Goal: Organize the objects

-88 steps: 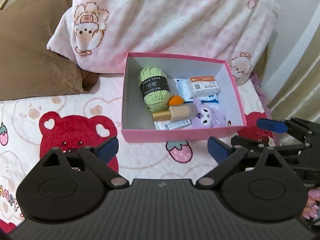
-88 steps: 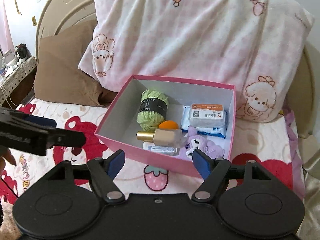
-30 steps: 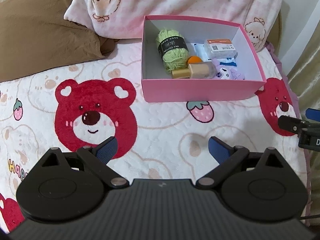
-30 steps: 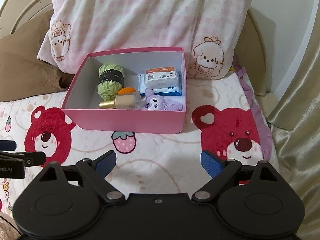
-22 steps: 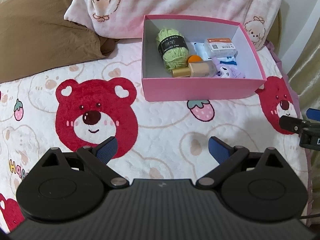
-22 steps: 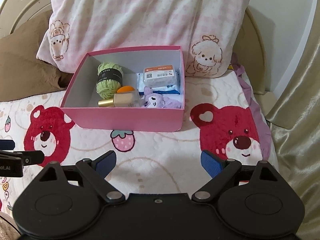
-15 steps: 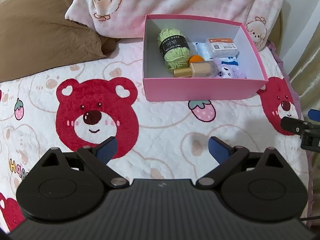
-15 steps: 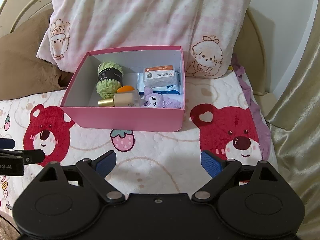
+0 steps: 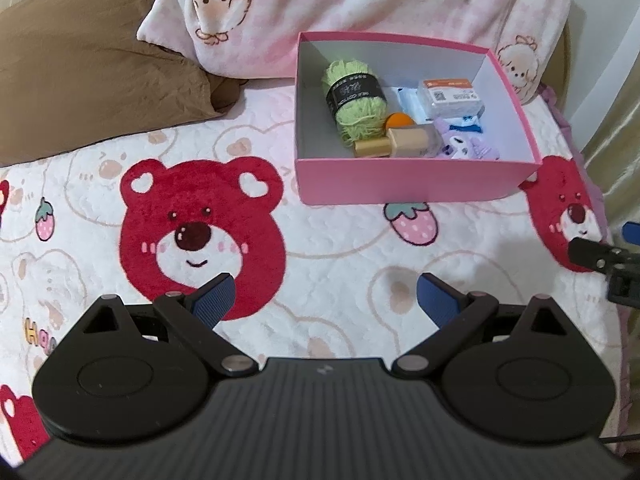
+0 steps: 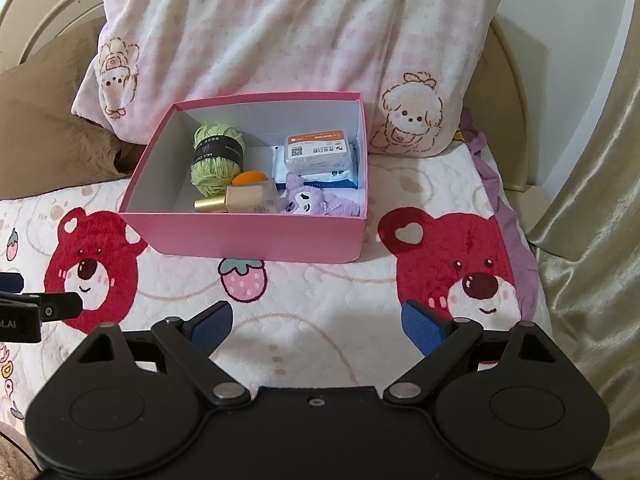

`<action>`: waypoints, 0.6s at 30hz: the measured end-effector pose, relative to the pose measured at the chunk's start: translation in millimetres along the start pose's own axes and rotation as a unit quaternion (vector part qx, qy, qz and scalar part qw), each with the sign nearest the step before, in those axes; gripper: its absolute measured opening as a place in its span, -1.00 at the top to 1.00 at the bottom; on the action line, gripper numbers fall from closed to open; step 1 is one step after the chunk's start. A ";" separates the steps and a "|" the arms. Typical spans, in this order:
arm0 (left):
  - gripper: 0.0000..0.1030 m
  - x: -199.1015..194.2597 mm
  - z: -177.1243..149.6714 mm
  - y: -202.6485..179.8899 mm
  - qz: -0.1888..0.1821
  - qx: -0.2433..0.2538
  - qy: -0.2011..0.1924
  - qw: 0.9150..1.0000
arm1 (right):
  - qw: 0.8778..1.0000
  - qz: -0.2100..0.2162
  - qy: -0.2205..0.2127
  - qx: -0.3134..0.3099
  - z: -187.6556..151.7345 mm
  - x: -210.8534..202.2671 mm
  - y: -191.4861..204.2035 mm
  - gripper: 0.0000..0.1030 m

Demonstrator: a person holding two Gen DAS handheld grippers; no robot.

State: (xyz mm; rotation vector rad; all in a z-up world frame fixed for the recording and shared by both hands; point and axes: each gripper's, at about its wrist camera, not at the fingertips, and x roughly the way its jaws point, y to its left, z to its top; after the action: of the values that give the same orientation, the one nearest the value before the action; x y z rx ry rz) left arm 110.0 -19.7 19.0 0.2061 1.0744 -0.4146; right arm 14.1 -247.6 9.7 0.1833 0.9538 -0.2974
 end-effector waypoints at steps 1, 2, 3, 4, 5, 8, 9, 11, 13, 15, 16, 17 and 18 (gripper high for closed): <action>-0.91 0.3 -0.5 0.1 0.005 0.001 0.000 1.000 | 1.000 0.001 0.000 0.000 0.0 0.0 -0.2 -0.82; -0.91 1.1 -0.2 0.1 0.007 0.002 0.000 1.000 | 1.000 0.000 0.000 0.000 0.0 0.1 -0.6 -0.82; -0.91 1.3 -0.5 0.8 0.007 0.001 0.000 1.000 | 1.000 -0.001 0.001 0.001 0.2 0.6 -0.9 -0.82; -0.91 1.4 -0.2 1.0 0.005 0.001 0.000 1.000 | 1.000 -0.002 0.001 0.000 0.2 0.8 -1.1 -0.82; -0.91 2.2 0.2 1.1 0.003 0.000 0.001 1.000 | 1.000 -0.002 0.002 0.001 0.1 0.8 -1.7 -0.82; -0.91 3.2 -0.1 3.4 0.001 -0.001 0.001 1.000 | 1.000 -0.003 0.003 0.002 0.1 2.1 -2.7 -0.82; -0.91 3.2 0.1 3.5 0.001 -0.001 0.000 1.000 | 1.000 -0.002 0.004 0.003 0.2 3.0 -2.7 -0.82; -0.91 3.3 0.6 3.8 0.001 0.000 0.002 1.000 | 1.000 -0.002 0.004 0.003 0.6 4.6 -1.8 -0.82; -0.93 4.2 0.8 4.7 0.006 -0.004 0.002 1.000 | 1.000 -0.001 0.004 0.002 0.5 5.4 -1.1 -0.82; -0.95 5.2 0.7 5.2 0.010 -0.006 0.004 1.000 | 1.000 0.000 0.004 -0.001 0.4 5.6 0.1 -0.82; -0.95 5.4 0.6 5.4 0.011 -0.006 0.003 1.000 | 1.000 0.000 0.004 -0.002 -0.2 5.4 0.7 -0.82; -0.96 5.2 0.4 5.4 0.012 -0.005 0.001 1.000 | 1.000 0.000 0.004 -0.002 -0.1 5.3 1.1 -0.82; -0.96 4.4 -0.3 4.6 0.014 -0.004 -0.002 1.000 | 1.000 0.001 0.004 -0.003 -0.1 5.2 0.9 -0.82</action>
State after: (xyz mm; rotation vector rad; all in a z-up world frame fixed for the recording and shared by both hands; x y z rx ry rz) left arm 113.5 -16.4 14.8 0.2133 1.0677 -0.3863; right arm 17.2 -247.6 5.3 0.1799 0.9625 -0.2922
